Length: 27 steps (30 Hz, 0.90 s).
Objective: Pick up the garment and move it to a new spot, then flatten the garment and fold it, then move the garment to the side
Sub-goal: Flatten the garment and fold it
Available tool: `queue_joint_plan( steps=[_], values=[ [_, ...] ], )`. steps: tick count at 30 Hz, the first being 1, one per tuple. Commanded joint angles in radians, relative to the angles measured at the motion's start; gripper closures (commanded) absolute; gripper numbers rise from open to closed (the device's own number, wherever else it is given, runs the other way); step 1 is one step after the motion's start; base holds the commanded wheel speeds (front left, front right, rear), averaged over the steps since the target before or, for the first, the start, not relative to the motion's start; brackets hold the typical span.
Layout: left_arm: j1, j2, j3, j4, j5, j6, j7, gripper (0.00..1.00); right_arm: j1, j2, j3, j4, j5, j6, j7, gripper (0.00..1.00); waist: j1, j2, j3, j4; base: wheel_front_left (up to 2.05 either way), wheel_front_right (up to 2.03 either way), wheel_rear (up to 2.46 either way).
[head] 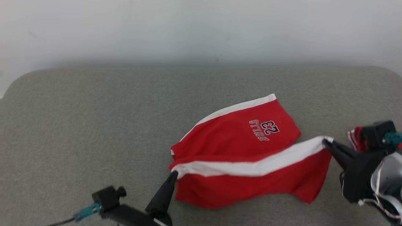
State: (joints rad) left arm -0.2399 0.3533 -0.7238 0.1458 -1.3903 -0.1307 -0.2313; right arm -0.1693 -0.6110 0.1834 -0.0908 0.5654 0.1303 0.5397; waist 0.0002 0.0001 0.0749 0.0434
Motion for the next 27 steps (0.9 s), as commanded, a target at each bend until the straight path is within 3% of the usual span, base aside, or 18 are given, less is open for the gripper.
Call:
queue_joint_plan(
  steps=[1,13,27],
  values=[
    [-0.043,-0.024,0.006,0.031,-0.006,0.006,0.001,1.00,-0.049,0.002,0.007,0.036,-0.013,0.000,-0.019,1.00,-0.0002,-0.0001,0.048,0.054,0.00,0.00,0.00],
    [-0.291,-0.226,-0.001,0.286,0.043,0.095,-0.001,1.00,-0.357,0.023,0.052,0.404,-0.119,0.000,-0.131,1.00,-0.0002,-0.0001,0.140,0.182,0.00,0.00,0.00],
    [-0.426,-0.300,-0.045,0.416,0.031,0.087,-0.012,1.00,-0.581,0.045,0.114,0.646,-0.212,0.000,-0.250,1.00,-0.0002,-0.0001,0.198,0.226,0.00,0.00,0.00]
  ],
)
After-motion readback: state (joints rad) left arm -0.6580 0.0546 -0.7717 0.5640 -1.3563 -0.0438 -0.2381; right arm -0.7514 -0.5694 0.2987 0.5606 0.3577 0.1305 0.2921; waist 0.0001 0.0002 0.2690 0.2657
